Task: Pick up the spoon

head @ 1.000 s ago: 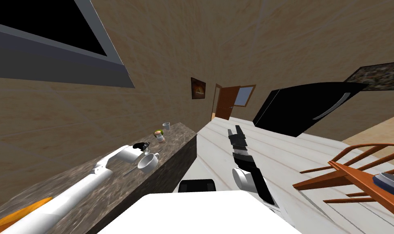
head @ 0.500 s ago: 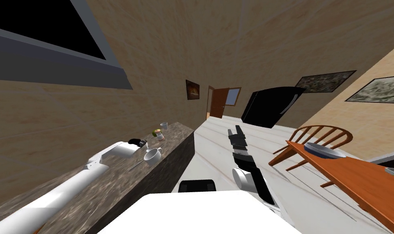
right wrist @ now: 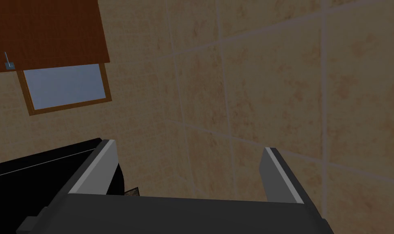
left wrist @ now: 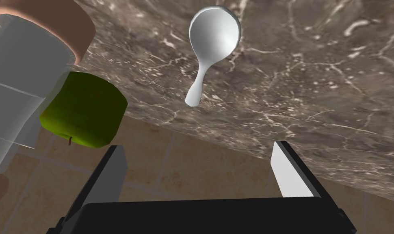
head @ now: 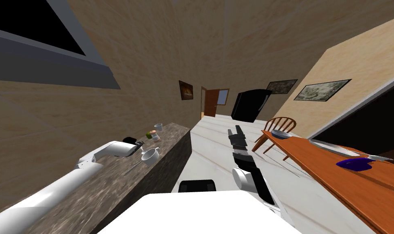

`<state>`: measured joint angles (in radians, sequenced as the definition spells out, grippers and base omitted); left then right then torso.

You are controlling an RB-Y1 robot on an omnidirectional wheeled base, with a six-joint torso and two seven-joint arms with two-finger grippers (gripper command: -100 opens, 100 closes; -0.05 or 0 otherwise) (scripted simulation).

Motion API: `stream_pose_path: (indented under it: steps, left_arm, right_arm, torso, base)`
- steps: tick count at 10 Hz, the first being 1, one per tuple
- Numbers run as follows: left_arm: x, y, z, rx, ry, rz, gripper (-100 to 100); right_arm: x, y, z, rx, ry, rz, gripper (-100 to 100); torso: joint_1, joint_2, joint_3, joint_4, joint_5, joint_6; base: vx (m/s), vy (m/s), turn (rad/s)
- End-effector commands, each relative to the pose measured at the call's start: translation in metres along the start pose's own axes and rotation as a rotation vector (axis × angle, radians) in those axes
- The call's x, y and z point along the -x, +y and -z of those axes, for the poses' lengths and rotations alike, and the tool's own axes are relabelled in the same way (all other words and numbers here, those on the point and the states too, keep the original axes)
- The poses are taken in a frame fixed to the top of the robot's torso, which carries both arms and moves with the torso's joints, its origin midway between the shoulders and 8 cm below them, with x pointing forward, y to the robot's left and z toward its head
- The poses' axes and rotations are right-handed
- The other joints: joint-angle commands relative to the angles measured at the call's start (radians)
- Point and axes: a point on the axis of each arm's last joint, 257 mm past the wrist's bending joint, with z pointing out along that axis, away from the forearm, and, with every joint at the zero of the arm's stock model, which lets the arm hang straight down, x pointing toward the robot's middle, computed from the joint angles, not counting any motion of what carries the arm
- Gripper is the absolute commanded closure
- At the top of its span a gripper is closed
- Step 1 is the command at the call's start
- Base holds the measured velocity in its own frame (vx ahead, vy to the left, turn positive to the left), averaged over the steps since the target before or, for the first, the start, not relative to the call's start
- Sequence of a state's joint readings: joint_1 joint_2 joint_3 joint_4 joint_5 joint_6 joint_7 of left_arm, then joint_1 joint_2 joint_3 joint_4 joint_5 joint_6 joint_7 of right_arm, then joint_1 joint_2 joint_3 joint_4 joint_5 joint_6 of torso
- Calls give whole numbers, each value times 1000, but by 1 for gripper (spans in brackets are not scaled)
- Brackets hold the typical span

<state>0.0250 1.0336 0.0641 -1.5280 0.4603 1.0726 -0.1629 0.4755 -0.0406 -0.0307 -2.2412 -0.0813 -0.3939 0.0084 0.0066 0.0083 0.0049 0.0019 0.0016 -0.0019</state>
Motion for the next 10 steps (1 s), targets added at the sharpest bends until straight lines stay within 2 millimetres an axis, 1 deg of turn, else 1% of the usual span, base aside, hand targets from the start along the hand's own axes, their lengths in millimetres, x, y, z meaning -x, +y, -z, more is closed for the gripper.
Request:
stream_pose_path:
  steps: [1,2,3,5,6,9,10]
  left_arm:
    - [2,10,-2,32,28,14,-100]
    - [0,10,-2,30,35,18,-100]
    - [-1,17,-3,49,58,29,-100]
    - [-2,33,-6,90,96,47,-100]
    - [-4,32,-6,88,105,52,-100]
    - [-9,58,-9,148,169,84,-100]
    - [-11,57,-8,146,178,90,-100]
  right_arm:
    - [0,0,0,0,0,0,0]
    - [0,0,0,0,0,0,0]
    - [0,0,0,0,0,0,0]
    - [0,0,0,0,0,0,0]
    - [0,0,0,0,0,0,0]
    - [0,0,0,0,0,0,0]
    - [0,0,0,0,0,0,0]
  torso:
    - [0,0,0,0,0,0]
    - [1,0,0,0,0,-1]
    - [0,-3,-1,0,0,-1]
    - [0,-4,-3,-1,0,0]
    - [2,-4,-2,-1,1,0]
    - [2,-6,-3,-1,0,-1]
    - [3,-5,-3,-1,1,-1]
  base:
    - [-120,74,-233]
    - [-75,49,-77]
    - [-47,38,-183]
    - [-79,76,-318]
    - [-56,75,-90]
    - [-57,75,-224]
    - [-53,87,-123]
